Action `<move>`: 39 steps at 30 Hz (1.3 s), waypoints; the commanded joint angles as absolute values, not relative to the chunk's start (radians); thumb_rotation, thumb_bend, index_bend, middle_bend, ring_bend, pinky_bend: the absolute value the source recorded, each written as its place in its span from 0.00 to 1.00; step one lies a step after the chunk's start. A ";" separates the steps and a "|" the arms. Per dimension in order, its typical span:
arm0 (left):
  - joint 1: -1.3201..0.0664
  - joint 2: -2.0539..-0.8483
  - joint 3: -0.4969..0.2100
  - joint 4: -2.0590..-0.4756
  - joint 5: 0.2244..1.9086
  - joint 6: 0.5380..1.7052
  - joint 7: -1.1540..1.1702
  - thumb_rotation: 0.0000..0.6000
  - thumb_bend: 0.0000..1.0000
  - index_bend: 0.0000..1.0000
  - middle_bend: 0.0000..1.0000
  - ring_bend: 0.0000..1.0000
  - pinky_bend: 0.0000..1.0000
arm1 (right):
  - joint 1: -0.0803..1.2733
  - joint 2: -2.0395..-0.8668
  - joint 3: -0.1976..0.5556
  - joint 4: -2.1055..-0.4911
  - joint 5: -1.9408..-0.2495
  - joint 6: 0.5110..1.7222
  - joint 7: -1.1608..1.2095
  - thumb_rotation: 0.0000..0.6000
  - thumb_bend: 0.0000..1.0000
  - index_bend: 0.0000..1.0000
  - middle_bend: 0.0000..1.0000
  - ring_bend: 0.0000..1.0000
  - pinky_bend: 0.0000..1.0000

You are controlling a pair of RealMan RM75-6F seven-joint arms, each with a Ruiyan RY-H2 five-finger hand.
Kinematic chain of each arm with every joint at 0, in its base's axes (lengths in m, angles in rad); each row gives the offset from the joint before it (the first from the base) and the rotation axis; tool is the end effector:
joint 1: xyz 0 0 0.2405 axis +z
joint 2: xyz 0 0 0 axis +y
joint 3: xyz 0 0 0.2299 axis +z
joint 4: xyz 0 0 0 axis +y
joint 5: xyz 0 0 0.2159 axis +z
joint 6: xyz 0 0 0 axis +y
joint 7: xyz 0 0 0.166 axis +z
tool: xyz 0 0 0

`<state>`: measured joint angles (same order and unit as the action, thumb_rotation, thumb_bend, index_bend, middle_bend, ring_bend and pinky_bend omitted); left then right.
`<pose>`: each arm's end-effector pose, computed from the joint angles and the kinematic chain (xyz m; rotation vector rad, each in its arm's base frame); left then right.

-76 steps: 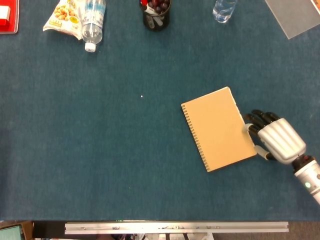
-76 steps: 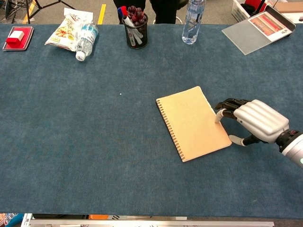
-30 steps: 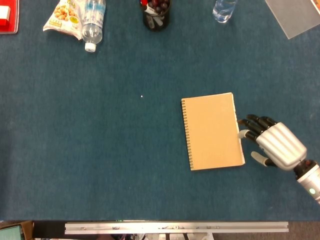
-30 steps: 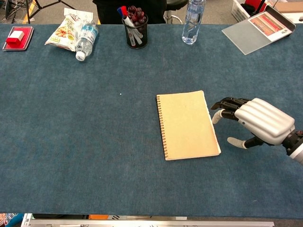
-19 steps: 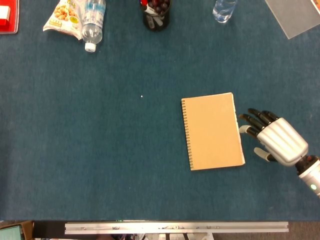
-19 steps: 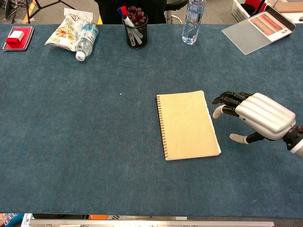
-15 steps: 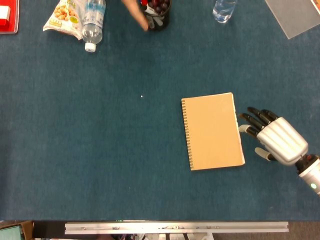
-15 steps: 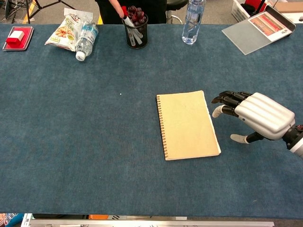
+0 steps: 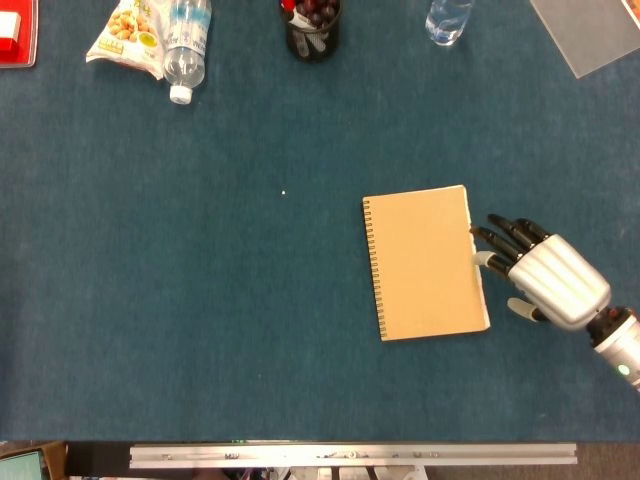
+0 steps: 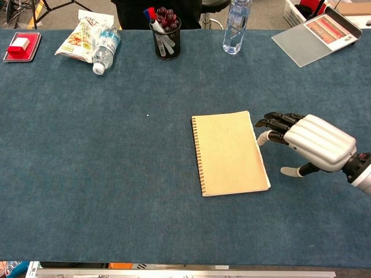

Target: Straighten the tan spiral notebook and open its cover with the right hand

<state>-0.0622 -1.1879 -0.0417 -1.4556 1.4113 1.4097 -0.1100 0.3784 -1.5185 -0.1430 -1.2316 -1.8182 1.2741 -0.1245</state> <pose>-0.3380 0.1929 0.1322 -1.3046 -1.0281 -0.8150 -0.2322 -0.2160 -0.0260 2.1334 -0.6195 0.9107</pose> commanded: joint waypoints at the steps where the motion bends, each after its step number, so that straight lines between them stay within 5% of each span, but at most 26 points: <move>1: -0.062 -1.189 -0.042 -1.454 1.410 1.409 -0.110 1.00 0.36 0.25 0.06 0.11 0.28 | 0.381 -1.522 -0.143 -1.227 -1.819 1.273 -0.116 1.00 0.11 0.34 0.17 0.10 0.24; 8: -0.063 -1.190 -0.043 -1.452 1.408 1.407 -0.113 1.00 0.36 0.25 0.06 0.11 0.28 | 0.412 -1.517 -0.140 -1.253 -1.819 1.244 -0.074 1.00 0.12 0.32 0.17 0.10 0.24; 15: -0.061 -1.190 -0.042 -1.450 1.409 1.409 -0.114 1.00 0.36 0.25 0.06 0.11 0.28 | 0.460 -1.486 -0.124 -1.330 -1.800 1.171 -0.089 1.00 0.47 0.27 0.17 0.10 0.23; 21: -0.063 -1.192 -0.043 -1.447 1.410 1.408 -0.115 1.00 0.36 0.25 0.06 0.11 0.28 | 0.493 -1.479 -0.105 -1.367 -1.787 1.132 -0.107 1.00 0.66 0.26 0.17 0.10 0.22; 39: -0.066 -1.190 -0.045 -1.452 1.404 1.400 -0.105 1.00 0.36 0.25 0.06 0.11 0.28 | 0.630 -1.502 -0.100 -1.268 -1.888 1.146 0.097 1.00 0.67 0.26 0.17 0.10 0.22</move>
<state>-0.0652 -1.1896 -0.0444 -1.4517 1.4042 1.4007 -0.1054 0.6035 -1.4970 -0.0955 -1.2919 -1.8662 1.1387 0.0582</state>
